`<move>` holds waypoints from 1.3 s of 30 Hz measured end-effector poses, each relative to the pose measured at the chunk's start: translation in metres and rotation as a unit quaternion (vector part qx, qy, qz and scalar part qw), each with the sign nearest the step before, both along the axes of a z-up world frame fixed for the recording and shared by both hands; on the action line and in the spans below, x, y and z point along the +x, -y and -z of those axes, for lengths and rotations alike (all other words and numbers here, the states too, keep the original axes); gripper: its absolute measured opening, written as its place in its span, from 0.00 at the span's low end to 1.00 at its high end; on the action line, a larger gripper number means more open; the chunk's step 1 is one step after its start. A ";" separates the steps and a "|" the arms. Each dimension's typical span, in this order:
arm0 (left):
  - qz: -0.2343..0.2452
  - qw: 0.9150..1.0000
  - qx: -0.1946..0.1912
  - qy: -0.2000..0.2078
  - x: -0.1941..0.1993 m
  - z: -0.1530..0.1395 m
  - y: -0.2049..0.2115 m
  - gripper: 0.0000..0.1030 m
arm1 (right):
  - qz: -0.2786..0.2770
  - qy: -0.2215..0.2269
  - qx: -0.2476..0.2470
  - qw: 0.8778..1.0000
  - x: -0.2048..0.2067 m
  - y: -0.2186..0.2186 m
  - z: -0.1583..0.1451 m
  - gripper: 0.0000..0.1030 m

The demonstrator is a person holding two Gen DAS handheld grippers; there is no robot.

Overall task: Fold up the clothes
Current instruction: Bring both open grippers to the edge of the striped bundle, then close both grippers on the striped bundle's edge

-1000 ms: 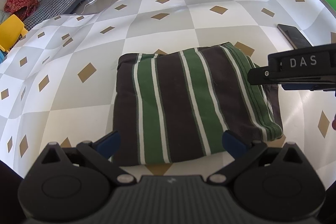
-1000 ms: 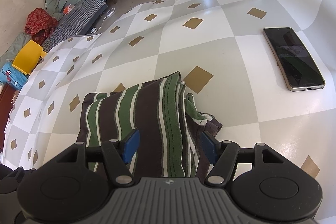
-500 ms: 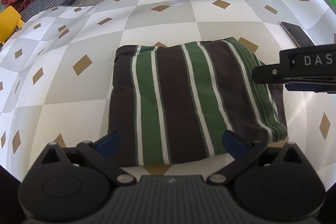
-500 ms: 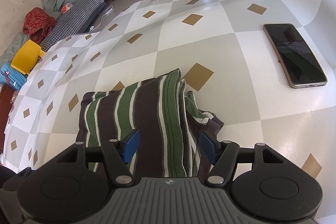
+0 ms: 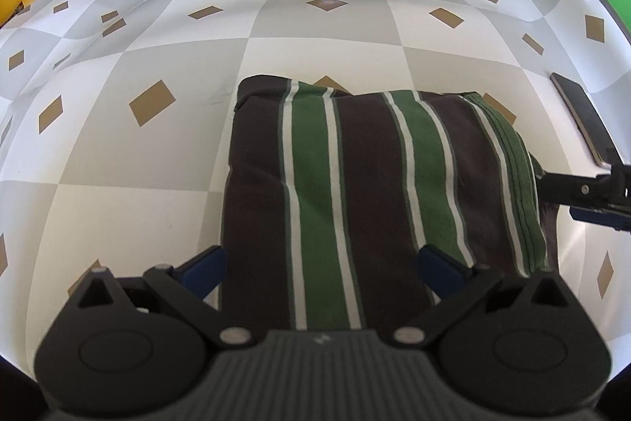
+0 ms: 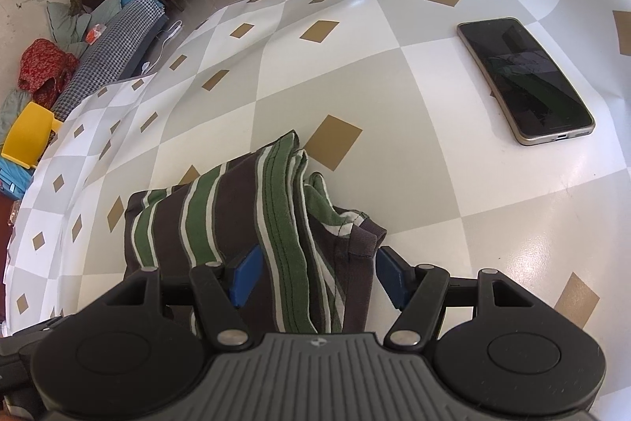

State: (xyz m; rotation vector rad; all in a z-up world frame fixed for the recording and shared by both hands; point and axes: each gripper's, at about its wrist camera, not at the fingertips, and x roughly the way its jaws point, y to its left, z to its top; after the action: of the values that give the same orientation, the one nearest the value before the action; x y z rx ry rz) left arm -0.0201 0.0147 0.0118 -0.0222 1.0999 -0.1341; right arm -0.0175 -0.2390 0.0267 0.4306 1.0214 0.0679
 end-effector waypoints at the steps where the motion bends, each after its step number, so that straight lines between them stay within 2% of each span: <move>1: -0.002 1.000 -0.011 -0.002 0.004 0.001 -0.006 1.00 | 0.006 -0.003 0.002 1.000 0.000 0.002 0.001 0.62; 9: -0.045 0.992 -0.110 -0.035 0.031 0.015 -0.051 1.00 | 0.059 -0.029 0.036 0.997 0.003 0.023 0.015 0.62; 13: -0.054 0.989 -0.134 -0.038 0.038 0.022 -0.062 1.00 | 0.069 -0.029 0.046 0.996 0.003 0.026 0.019 0.62; 18: -0.047 0.986 -0.154 -0.035 0.043 0.024 -0.066 1.00 | 0.063 -0.021 0.057 0.996 0.005 0.022 0.021 0.62; 20: -0.038 0.986 -0.162 -0.033 0.044 0.025 -0.066 1.00 | 0.061 -0.020 0.076 0.995 0.007 0.021 0.023 0.62; 22: -0.030 0.983 -0.178 -0.031 0.046 0.026 -0.066 1.00 | 0.059 -0.019 0.094 0.994 0.009 0.020 0.026 0.62; 25: -0.018 0.977 -0.208 -0.031 0.049 0.028 -0.066 1.00 | 0.056 -0.014 0.095 0.994 0.012 0.015 0.027 0.64; 31: 0.011 0.978 -0.207 -0.023 0.052 0.030 -0.056 1.00 | 0.039 0.000 0.083 0.996 0.016 0.003 0.028 0.65; 39: 0.054 0.976 -0.210 -0.006 0.051 0.030 -0.039 1.00 | 0.010 0.006 0.130 0.991 0.025 -0.011 0.035 0.65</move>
State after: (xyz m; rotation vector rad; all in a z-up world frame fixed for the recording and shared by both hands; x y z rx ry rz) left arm 0.0305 0.0542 -0.0184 -0.3417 1.0686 -0.4629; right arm 0.0075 -0.2283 -0.0085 0.6772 0.9995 0.1869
